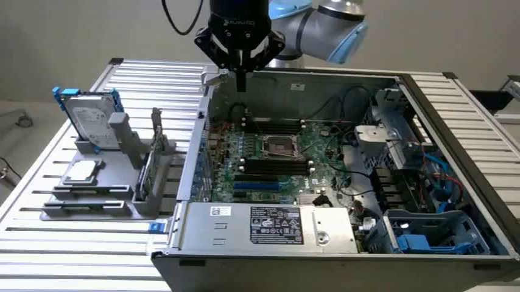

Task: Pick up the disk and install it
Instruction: 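Reach for the disk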

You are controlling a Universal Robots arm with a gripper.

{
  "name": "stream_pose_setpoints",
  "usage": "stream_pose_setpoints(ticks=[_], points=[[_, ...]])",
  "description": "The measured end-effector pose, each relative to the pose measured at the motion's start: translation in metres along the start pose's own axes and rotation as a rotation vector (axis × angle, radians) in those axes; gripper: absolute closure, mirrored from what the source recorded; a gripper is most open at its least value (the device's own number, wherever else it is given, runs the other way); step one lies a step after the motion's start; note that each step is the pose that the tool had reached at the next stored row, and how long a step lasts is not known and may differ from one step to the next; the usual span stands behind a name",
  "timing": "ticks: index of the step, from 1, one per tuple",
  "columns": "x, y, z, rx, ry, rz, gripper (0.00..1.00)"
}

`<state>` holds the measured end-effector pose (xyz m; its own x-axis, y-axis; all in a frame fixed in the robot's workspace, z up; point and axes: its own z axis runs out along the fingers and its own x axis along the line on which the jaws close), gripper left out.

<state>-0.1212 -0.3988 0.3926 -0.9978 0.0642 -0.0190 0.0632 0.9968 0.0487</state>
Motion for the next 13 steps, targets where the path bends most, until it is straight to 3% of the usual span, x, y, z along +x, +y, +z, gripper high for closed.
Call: stream_pose_setpoints(ticks=[9, 13], points=[[0.0, 0.0, 0.0, -0.0001, 0.0002, -0.001, 0.89], [0.018, 0.0007, -0.0002, -0.0002, 0.0002, -0.001, 0.89]])
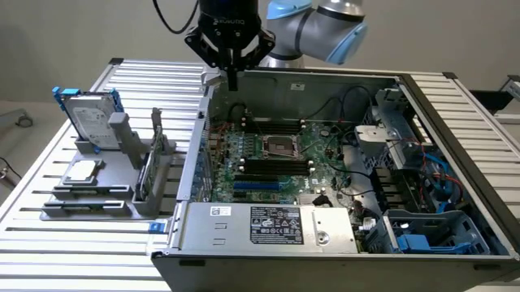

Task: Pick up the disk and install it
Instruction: 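Reach for the disk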

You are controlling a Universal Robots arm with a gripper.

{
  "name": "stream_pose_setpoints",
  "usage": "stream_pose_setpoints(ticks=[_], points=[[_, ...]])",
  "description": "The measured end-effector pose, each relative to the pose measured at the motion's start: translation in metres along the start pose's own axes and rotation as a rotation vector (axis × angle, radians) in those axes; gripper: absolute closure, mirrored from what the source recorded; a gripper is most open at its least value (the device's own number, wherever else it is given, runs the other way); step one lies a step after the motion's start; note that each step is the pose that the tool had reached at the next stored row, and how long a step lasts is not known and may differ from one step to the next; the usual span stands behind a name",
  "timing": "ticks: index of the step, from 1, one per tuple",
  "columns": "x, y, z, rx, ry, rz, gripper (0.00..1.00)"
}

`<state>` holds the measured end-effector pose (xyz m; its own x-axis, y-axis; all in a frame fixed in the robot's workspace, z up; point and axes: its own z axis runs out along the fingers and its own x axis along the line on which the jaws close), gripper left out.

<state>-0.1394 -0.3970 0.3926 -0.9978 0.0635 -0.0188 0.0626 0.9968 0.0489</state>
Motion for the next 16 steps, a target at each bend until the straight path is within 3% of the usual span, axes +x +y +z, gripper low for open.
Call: stream_pose_setpoints(ticks=[16], points=[[0.073, 0.0088, 0.0027, -0.0003, 0.0003, 0.0, 0.89]])
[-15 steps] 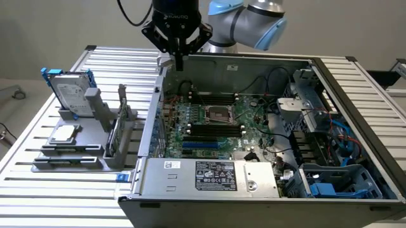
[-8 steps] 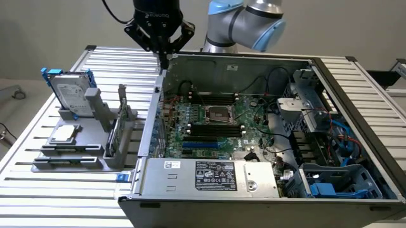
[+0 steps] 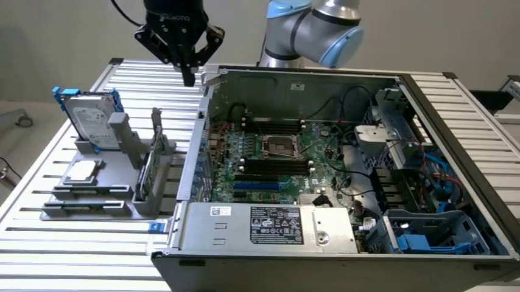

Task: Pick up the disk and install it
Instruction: 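Reach for the disk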

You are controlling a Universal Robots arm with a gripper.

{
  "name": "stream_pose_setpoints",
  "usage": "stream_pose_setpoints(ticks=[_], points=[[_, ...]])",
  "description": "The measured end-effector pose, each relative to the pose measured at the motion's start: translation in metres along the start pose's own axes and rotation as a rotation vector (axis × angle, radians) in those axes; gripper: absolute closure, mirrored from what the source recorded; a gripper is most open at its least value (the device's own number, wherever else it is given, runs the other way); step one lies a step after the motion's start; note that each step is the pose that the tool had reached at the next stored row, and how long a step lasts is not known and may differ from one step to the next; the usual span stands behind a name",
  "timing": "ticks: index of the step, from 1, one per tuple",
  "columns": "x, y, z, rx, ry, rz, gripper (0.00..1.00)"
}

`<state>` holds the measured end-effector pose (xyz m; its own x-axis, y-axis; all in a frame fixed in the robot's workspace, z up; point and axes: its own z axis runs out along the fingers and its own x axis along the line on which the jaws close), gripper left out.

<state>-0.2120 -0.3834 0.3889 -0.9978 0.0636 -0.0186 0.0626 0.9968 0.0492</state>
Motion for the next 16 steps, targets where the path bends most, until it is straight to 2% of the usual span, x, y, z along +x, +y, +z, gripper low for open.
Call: stream_pose_setpoints(ticks=[16], points=[[0.074, 0.0124, 0.0056, -0.0002, -0.0004, 0.0, 0.89]])
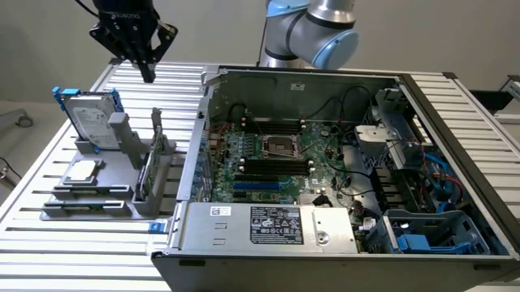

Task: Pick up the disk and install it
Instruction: 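Reach for the disk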

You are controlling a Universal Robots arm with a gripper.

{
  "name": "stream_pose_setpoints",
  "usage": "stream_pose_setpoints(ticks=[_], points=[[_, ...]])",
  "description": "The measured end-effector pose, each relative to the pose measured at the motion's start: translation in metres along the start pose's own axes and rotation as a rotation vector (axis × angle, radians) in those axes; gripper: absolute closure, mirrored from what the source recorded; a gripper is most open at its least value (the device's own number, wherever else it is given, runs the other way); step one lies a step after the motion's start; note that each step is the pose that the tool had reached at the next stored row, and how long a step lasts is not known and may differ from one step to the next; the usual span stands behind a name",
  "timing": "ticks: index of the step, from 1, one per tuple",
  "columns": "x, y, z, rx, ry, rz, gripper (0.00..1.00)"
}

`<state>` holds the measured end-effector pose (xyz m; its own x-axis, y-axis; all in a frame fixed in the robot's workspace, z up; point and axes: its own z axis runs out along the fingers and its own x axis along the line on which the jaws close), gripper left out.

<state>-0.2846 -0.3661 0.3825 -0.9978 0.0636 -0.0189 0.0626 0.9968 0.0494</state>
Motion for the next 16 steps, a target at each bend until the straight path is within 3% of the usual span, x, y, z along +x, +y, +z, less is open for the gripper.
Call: stream_pose_setpoints(ticks=[9, 16], points=[[0.042, 0.0059, 0.0002, 0.0, 0.0, 0.0, 0.89], [0.074, 0.0156, 0.001, 0.0, 0.0, 0.0, 0.89]])
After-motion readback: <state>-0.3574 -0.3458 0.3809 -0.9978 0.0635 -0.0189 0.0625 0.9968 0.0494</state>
